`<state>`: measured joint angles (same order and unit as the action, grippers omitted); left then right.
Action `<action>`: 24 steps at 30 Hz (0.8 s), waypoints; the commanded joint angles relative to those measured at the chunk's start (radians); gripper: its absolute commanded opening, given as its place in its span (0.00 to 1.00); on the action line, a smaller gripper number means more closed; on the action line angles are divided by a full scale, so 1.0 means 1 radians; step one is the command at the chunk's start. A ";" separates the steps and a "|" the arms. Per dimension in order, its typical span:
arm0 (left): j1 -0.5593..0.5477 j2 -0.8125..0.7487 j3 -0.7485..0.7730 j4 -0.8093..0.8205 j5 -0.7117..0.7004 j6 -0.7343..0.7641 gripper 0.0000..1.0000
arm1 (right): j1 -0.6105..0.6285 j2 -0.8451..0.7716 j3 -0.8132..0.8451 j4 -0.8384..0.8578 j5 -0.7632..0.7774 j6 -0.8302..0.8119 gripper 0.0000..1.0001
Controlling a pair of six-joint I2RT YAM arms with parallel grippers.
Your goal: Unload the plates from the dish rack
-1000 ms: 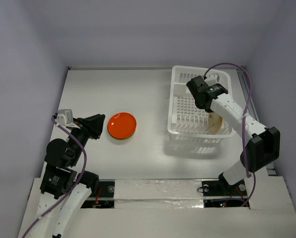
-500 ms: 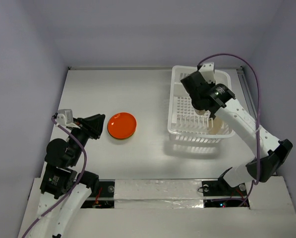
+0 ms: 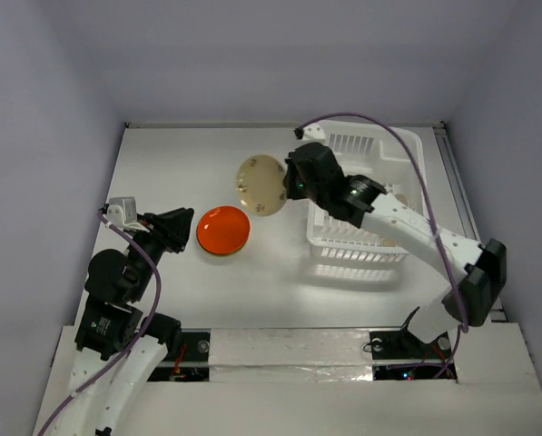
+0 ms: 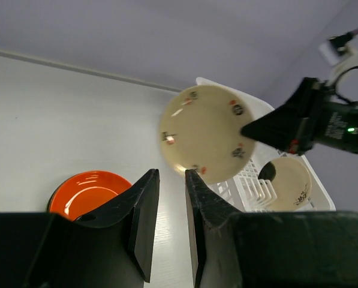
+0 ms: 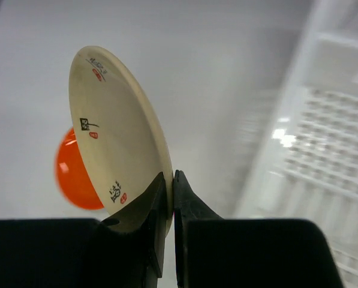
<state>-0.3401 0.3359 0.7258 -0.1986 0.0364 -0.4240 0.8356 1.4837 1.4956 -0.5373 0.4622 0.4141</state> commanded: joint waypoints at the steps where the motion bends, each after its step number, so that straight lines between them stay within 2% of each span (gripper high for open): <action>1: 0.003 0.014 -0.008 0.050 -0.006 0.007 0.22 | 0.039 0.111 -0.017 0.308 -0.287 0.127 0.00; 6: 0.003 0.009 -0.008 0.045 -0.004 0.007 0.22 | 0.071 0.253 0.038 0.388 -0.316 0.199 0.00; 10: 0.003 0.008 -0.008 0.045 -0.004 0.007 0.22 | 0.080 0.390 0.075 0.388 -0.324 0.261 0.00; 17: 0.003 0.008 -0.008 0.044 0.000 0.007 0.22 | 0.080 0.446 0.029 0.405 -0.343 0.324 0.01; 19: 0.003 0.008 -0.008 0.045 0.000 0.007 0.22 | 0.080 0.449 0.023 0.395 -0.346 0.328 0.06; 20: 0.003 0.009 -0.008 0.044 0.002 0.007 0.22 | 0.080 0.452 0.025 0.376 -0.344 0.327 0.15; 22: 0.003 0.009 -0.008 0.045 0.002 0.007 0.22 | 0.080 0.449 0.015 0.366 -0.346 0.322 0.25; 24: 0.003 0.008 -0.009 0.045 0.002 0.007 0.22 | 0.080 0.434 0.002 0.350 -0.346 0.312 0.43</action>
<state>-0.3401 0.3382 0.7258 -0.1986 0.0368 -0.4244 0.9138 1.9587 1.5059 -0.2195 0.1307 0.7174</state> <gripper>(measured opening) 0.219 0.360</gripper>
